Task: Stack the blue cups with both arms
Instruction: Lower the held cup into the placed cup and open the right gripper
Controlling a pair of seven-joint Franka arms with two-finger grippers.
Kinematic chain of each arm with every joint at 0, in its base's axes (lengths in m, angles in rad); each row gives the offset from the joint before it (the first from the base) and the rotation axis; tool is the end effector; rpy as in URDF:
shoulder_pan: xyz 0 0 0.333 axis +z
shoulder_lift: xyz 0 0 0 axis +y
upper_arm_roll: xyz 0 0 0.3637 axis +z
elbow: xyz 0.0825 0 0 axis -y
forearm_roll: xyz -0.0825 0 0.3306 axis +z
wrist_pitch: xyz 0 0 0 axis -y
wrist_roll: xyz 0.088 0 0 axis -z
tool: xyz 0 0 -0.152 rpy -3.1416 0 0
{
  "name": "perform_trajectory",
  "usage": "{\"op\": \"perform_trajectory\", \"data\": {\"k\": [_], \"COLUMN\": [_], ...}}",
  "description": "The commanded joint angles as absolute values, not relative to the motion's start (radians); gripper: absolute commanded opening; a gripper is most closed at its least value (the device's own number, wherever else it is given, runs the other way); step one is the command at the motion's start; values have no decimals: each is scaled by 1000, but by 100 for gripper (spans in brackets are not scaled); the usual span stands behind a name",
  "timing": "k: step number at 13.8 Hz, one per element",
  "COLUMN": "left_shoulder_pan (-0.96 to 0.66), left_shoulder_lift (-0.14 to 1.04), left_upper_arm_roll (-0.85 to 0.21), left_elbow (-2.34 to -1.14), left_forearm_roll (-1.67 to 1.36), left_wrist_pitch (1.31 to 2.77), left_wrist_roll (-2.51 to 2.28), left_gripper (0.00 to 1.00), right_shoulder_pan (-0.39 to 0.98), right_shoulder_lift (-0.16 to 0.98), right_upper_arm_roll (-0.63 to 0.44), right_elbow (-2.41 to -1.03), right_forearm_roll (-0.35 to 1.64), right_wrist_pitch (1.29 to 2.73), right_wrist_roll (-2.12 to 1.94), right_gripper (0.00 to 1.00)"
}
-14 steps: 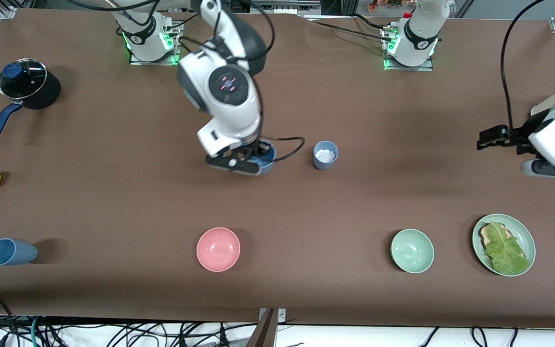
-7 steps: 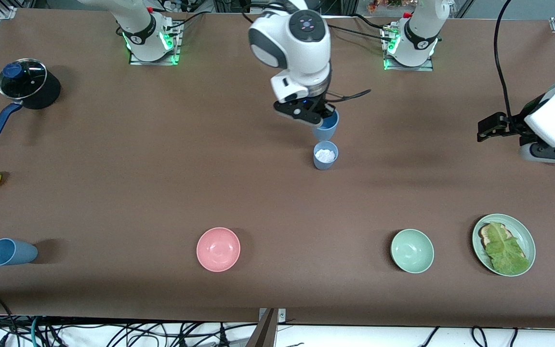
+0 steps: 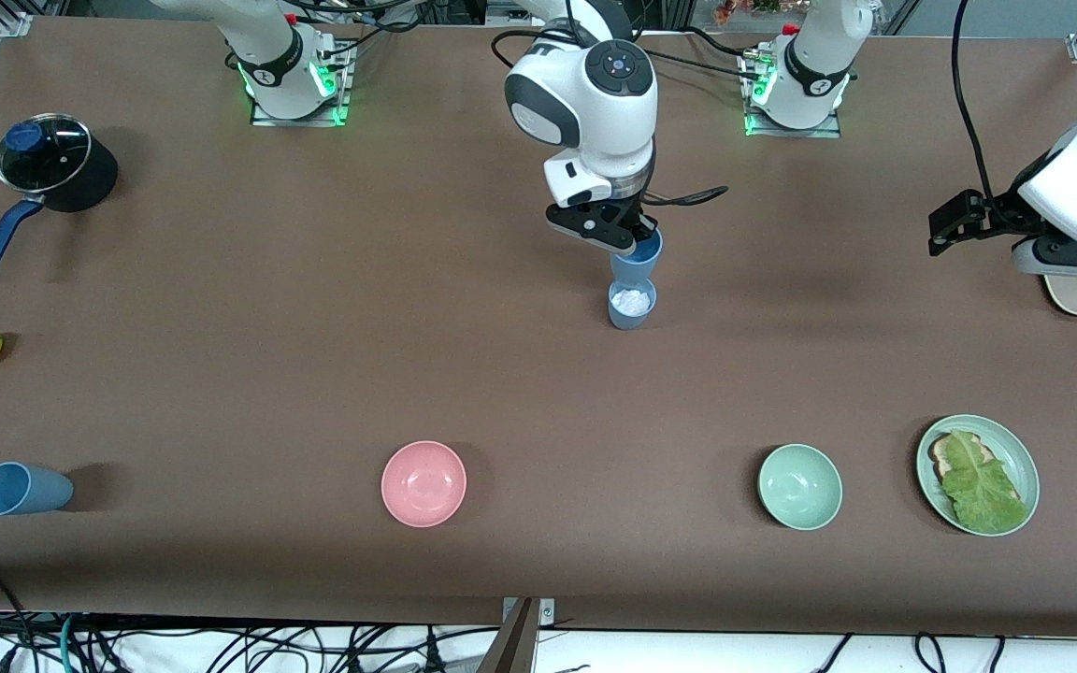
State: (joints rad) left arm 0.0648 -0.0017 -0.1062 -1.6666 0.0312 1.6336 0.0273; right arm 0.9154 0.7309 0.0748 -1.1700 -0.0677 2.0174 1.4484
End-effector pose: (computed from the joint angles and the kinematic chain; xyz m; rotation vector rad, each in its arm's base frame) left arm 0.5017 -0.0163 0.5933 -3.1078 0.1106 0.0483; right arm 0.4300 0.6130 0.3797 -2.9562 0.6837 -0.0818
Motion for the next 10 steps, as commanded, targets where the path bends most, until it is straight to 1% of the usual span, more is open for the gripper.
{"op": "perform_trajectory", "data": {"k": [1,5,10], "left_shoulder_pan": [54,52,52], "left_shoulder_lift": [-29,-23,-17], "left_upper_arm_roll": [-84,-89,-91], "left_elbow": [-1698,-1684,-1681], "left_forearm_roll": [8,8,6], "left_wrist_pitch": [1651,1644,1643], "left_wrist_roll": [51,48,44], "left_gripper": [100,100,100], "right_shoulder_pan": [917,917,917], "right_shoulder_lift": [762,816,825], "right_upper_arm_roll": [72,55,51], "right_elbow": [-1095,-1060,-1061], "right_forearm_roll": [-78,-78,-81], "right_wrist_pitch": [2013,2072,2060], "right_wrist_roll": [1436,1436,1405], "right_gripper": [0,0,0]}}
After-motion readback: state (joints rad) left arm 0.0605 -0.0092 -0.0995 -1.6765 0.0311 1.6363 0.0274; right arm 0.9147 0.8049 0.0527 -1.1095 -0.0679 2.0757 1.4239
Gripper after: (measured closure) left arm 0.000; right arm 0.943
